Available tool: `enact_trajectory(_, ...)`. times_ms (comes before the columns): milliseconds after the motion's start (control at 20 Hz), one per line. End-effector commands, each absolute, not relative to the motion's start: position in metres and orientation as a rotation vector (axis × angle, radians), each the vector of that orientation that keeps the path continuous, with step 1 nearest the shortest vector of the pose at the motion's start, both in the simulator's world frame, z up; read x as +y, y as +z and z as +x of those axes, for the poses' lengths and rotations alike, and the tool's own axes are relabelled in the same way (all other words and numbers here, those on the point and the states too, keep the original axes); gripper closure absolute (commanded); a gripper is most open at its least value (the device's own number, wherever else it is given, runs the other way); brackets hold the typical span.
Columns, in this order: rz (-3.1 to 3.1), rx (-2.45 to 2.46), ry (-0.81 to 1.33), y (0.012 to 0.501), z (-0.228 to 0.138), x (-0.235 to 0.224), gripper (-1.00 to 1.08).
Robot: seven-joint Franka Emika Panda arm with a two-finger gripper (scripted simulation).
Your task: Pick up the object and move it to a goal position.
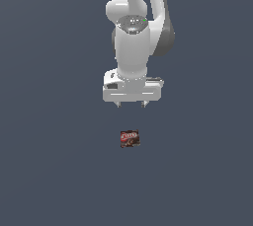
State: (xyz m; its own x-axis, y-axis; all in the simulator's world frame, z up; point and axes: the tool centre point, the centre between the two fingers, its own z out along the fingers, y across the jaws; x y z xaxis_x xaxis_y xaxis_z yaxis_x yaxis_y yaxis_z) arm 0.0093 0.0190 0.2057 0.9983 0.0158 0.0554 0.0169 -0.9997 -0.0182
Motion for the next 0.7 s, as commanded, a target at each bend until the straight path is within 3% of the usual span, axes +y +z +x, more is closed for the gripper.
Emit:
enact_trajectory(0, -3.122, -0.026, -0.086, 0.2057, 0.0093, 0.0190, -0.92)
enact_trajectory(650, -3.127, -0.004, -0.103, 0.2082, 0.0118, 0.0258, -0.92)
